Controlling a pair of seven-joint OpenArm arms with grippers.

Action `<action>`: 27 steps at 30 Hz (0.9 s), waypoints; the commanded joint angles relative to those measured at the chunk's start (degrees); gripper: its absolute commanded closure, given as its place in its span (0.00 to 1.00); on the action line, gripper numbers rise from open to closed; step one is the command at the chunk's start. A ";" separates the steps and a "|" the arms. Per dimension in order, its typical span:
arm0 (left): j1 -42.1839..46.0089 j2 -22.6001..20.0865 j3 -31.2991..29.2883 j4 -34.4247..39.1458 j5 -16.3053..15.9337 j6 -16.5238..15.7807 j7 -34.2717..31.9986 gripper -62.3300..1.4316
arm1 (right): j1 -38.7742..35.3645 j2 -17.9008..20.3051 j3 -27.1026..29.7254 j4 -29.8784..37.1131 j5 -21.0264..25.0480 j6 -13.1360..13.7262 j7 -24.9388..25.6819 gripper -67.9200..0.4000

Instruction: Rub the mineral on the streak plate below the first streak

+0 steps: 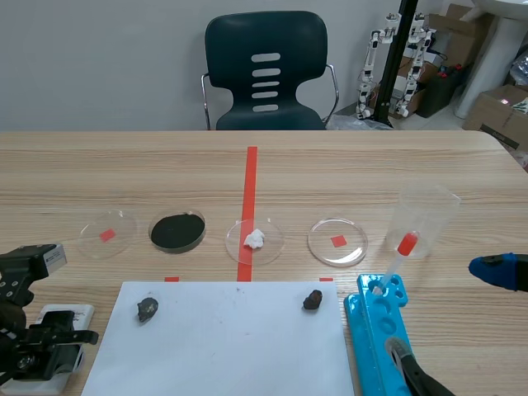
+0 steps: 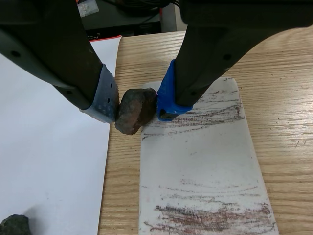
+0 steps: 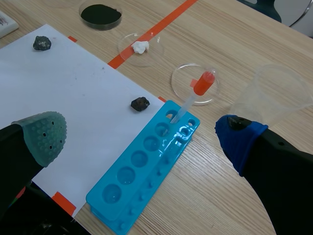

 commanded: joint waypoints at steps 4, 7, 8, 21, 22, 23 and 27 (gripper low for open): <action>-0.15 -0.11 0.07 0.37 5.60 2.47 0.55 0.75 | 0.50 0.02 0.37 0.26 0.66 0.07 0.66 0.05; -0.15 -0.11 0.07 0.37 10.88 4.98 1.90 0.75 | 0.50 0.02 0.37 0.26 0.66 0.07 0.66 0.05; -0.15 -0.11 0.07 0.37 12.61 5.64 2.32 0.75 | 0.50 0.02 0.37 0.26 0.66 0.07 0.66 0.05; -0.13 -0.09 0.07 0.37 1.68 0.90 -0.55 0.75 | 0.50 0.02 0.37 0.26 0.66 0.07 0.66 0.05; -0.13 -0.09 0.07 0.37 1.75 0.90 -0.55 0.75 | 0.50 0.02 0.37 0.26 0.66 0.07 0.66 0.05; -0.13 -0.09 0.07 0.37 1.88 0.90 -0.52 0.75 | 0.50 0.02 0.37 0.26 0.66 0.07 0.66 0.05; -0.13 -0.11 0.07 0.37 7.54 3.50 0.81 0.75 | 0.50 0.02 0.37 0.26 0.66 0.07 0.66 0.05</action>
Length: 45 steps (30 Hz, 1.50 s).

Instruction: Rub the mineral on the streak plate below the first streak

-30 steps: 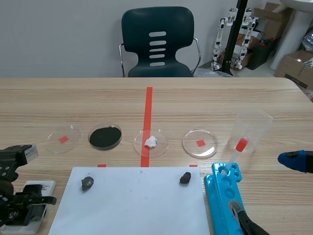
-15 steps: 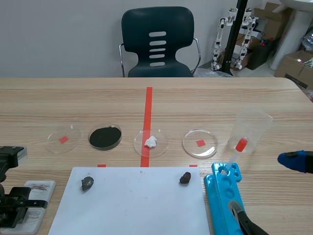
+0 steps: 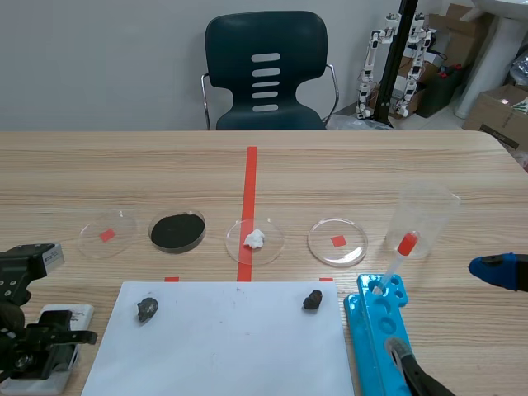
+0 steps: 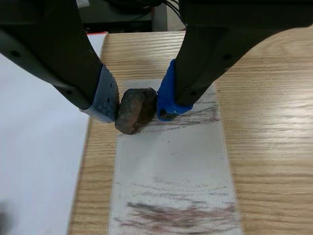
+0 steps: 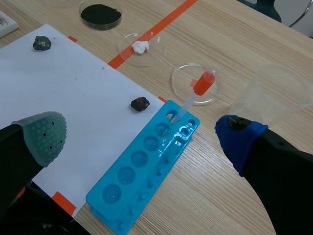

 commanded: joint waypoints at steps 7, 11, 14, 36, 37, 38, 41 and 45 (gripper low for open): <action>0.02 -0.57 -0.04 0.33 9.81 4.46 2.97 0.75 | 0.50 0.02 0.37 0.26 0.66 0.04 0.66 0.05; 0.02 -0.55 -0.04 0.33 0.09 -0.02 0.22 0.75 | 0.50 0.02 0.37 0.26 0.66 0.04 0.66 0.05; 0.02 -0.55 -0.04 0.33 -3.23 -1.68 -0.37 0.75 | 0.50 0.02 0.37 0.26 0.66 0.04 0.66 0.05; 0.00 -0.55 0.33 0.33 1.11 0.76 0.04 0.75 | 0.50 0.02 0.37 0.26 0.66 0.04 0.66 0.05; 0.00 -0.55 0.37 0.33 1.09 0.76 0.07 0.75 | 0.50 0.02 0.37 0.26 0.66 0.04 0.66 0.05; 0.02 -0.55 0.37 0.33 1.09 0.76 0.11 0.75 | 0.50 0.02 0.37 0.26 0.66 0.04 0.66 0.05; 0.02 -0.55 0.37 0.33 2.99 1.53 0.98 0.75 | 0.50 0.02 0.37 0.26 0.66 0.04 0.66 0.05; 0.02 -0.55 0.37 0.33 11.56 5.51 4.42 0.75 | 0.50 0.02 0.37 0.26 0.66 0.04 0.66 0.05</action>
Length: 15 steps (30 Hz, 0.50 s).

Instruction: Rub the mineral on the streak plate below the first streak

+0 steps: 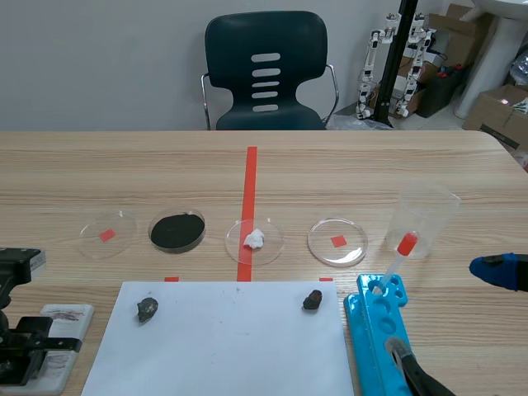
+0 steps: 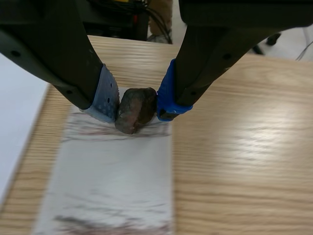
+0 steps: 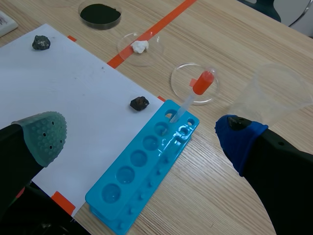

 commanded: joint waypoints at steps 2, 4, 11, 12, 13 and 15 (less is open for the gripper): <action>0.20 -0.66 -0.22 0.17 4.11 1.57 1.57 0.75 | 0.50 0.02 0.37 0.26 0.66 0.07 0.66 0.05; 0.20 -0.66 -0.22 0.17 3.67 1.55 1.55 0.75 | 0.50 0.02 0.37 0.26 0.66 0.07 0.66 0.05; 0.20 -0.63 -0.22 0.17 -11.56 -4.79 -1.18 0.75 | 0.50 0.02 0.37 0.26 0.66 0.07 0.66 0.05; 0.20 -0.63 -0.22 0.17 -12.13 -4.98 -1.33 0.75 | 0.50 0.02 0.37 0.26 0.66 0.07 0.66 0.05; 0.20 -0.63 -0.22 0.17 -12.24 -5.01 -1.40 0.75 | 0.50 0.02 0.37 0.26 0.66 0.07 0.66 0.05; 0.20 -0.66 -0.22 0.17 -11.78 -4.98 -1.38 0.75 | 0.50 0.02 0.37 0.26 0.66 0.07 0.66 0.05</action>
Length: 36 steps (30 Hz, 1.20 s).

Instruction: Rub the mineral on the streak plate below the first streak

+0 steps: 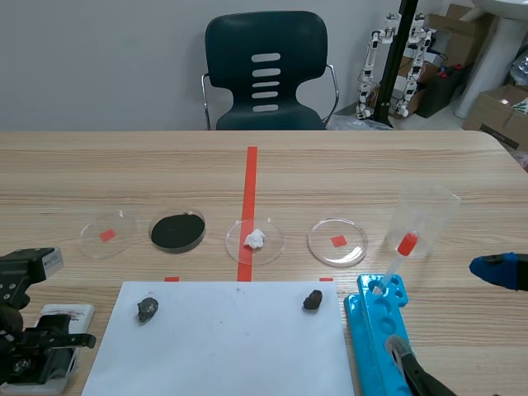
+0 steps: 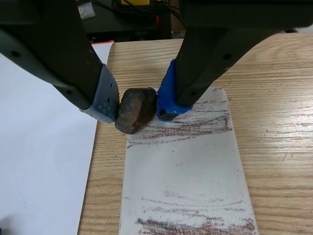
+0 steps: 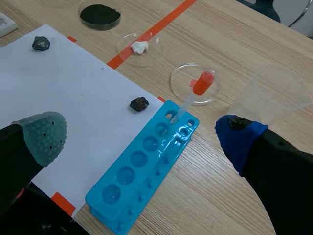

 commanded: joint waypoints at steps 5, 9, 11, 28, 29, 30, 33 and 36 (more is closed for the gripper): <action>0.02 -0.13 -0.09 0.24 11.65 5.03 2.78 0.75 | 0.50 0.02 0.37 0.26 0.63 0.04 0.68 0.05; 0.02 -0.13 -0.09 0.24 16.61 6.91 3.76 0.75 | 0.50 0.02 0.37 0.26 0.63 0.04 0.68 0.05; 0.02 -0.11 -0.09 0.24 16.33 6.86 3.74 0.75 | 0.50 0.02 0.37 0.26 0.63 0.04 0.68 0.05; 0.39 -0.33 -0.09 0.50 -2.40 -1.42 -3.32 0.75 | 0.50 0.02 0.37 0.26 0.63 0.04 0.68 0.05; 0.87 -0.59 -0.11 0.98 -2.38 -1.42 -4.85 0.75 | 0.50 0.02 0.37 0.26 0.63 0.04 0.68 0.05; 1.86 -1.11 -0.11 2.16 -2.38 -1.42 -7.45 0.75 | 0.50 0.02 0.37 0.26 0.63 0.04 0.68 0.05; 4.59 -2.64 -0.15 6.19 -2.43 -1.42 -15.91 0.75 | 0.50 0.02 0.37 0.26 0.63 0.04 0.68 0.05; 7.96 -4.83 -0.20 11.50 -2.43 -1.42 -26.12 0.75 | 0.50 0.02 0.37 0.26 0.63 0.04 0.68 0.05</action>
